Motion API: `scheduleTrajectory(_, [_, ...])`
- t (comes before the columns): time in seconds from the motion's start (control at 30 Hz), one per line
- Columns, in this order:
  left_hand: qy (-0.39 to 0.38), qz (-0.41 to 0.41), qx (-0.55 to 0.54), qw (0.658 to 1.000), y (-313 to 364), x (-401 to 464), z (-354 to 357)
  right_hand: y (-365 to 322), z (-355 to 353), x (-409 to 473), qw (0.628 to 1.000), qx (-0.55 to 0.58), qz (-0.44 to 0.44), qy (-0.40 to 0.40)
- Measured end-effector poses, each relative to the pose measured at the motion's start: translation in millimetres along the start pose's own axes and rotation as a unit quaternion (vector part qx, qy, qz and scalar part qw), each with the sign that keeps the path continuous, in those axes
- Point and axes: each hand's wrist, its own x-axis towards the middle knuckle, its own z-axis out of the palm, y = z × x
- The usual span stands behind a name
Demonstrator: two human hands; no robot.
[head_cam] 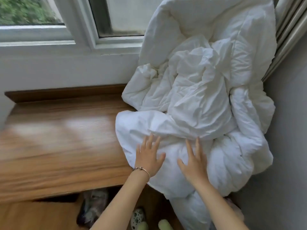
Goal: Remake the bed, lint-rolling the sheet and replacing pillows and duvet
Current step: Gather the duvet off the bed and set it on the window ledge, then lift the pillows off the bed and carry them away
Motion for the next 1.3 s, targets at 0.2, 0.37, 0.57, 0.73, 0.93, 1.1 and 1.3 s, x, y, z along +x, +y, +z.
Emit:
scheduleTrajectory(0.2, [-0.022, -0.014, -0.010, 1.000, 16.6, -57.2, 57.4, 33.7, 29.6, -57.6, 0.991, -0.052, -0.075, -0.099])
scheduleTrajectory(0.37, [-0.029, -0.047, -0.032, 0.998, 17.3, -107.0, 84.8, 56.3, 32.9, -117.4, 1.000, -0.004, -0.020, -0.010])
scheduleTrajectory(0.57, [0.026, -0.146, -0.189, 0.971, -19.6, -187.1, 75.7, -8.7, 74.4, -175.4, 0.961, 0.127, -0.081, -0.233])
scheduleTrajectory(0.73, [0.102, -0.351, -0.292, 0.884, -96.8, -319.7, 83.6, -96.6, 122.4, -217.6, 0.916, 0.038, -0.102, -0.386])
scheduleTrajectory(0.93, [0.244, -0.499, -0.429, 0.713, -207.8, -501.4, 68.9, -249.3, 185.3, -330.0, 0.842, 0.007, -0.266, -0.469])
scheduleTrajectory(1.1, [0.371, -0.528, -0.457, 0.612, -294.9, -624.3, 34.5, -366.8, 227.0, -439.2, 0.788, 0.045, -0.362, -0.495])
scheduleTrajectory(1.3, [0.479, -0.518, -0.450, 0.547, -395.6, -702.8, -37.2, -518.4, 241.5, -494.8, 0.747, 0.165, -0.344, -0.545])
